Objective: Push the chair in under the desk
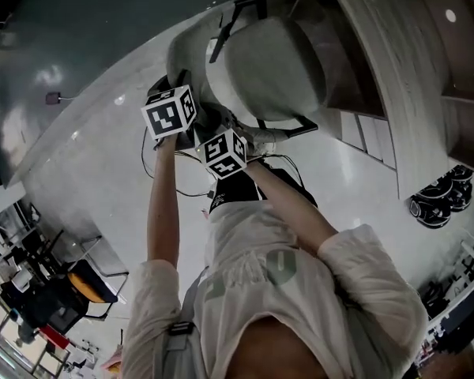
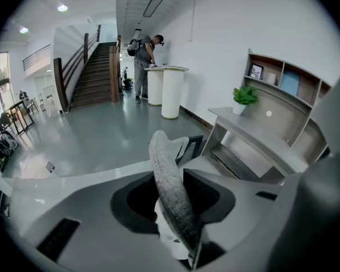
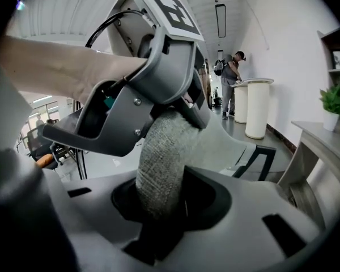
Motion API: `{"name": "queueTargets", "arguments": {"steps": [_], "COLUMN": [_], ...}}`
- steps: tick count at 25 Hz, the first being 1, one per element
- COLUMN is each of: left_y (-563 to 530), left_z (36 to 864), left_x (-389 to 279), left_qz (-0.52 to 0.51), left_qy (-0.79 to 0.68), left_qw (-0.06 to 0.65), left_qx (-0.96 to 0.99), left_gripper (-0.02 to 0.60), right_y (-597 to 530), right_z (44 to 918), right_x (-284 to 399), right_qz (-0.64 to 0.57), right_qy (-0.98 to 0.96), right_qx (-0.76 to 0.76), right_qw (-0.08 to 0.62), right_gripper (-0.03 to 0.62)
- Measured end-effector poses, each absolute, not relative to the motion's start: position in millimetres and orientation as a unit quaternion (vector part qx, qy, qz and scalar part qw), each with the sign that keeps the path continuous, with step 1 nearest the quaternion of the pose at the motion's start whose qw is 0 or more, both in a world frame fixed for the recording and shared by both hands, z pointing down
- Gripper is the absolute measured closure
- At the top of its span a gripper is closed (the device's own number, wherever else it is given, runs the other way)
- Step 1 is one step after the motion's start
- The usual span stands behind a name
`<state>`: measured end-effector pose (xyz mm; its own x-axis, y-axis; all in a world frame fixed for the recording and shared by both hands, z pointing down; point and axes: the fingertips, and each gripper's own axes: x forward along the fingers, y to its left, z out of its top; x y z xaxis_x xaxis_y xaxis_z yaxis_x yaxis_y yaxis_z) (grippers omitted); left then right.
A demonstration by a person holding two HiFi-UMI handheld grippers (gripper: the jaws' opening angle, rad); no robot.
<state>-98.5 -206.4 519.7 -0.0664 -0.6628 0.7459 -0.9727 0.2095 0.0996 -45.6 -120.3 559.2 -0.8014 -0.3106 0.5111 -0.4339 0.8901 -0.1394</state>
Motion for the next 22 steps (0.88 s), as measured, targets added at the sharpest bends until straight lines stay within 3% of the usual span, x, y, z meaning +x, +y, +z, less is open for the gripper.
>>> {"name": "queueTargets", "arguments": {"steps": [7,22], "left_y": [-186,-246], "left_z": [564,574], "left_x": [-82,-36], "left_qz": [0.250,0.218], "left_qy": [-0.711,-0.690], "left_qw": [0.387,0.380], "left_qx": [0.531,0.576], "left_gripper": [0.456,0.459], "right_y": [-111,-167], "right_z": [604,614], "right_x": [-14,29], "right_qz": [0.104,0.078], "right_qy": [-0.923,-0.916], "right_qx": [0.198,0.239], "right_qw": [0.314,0.314], "right_gripper": [0.494,0.505]}}
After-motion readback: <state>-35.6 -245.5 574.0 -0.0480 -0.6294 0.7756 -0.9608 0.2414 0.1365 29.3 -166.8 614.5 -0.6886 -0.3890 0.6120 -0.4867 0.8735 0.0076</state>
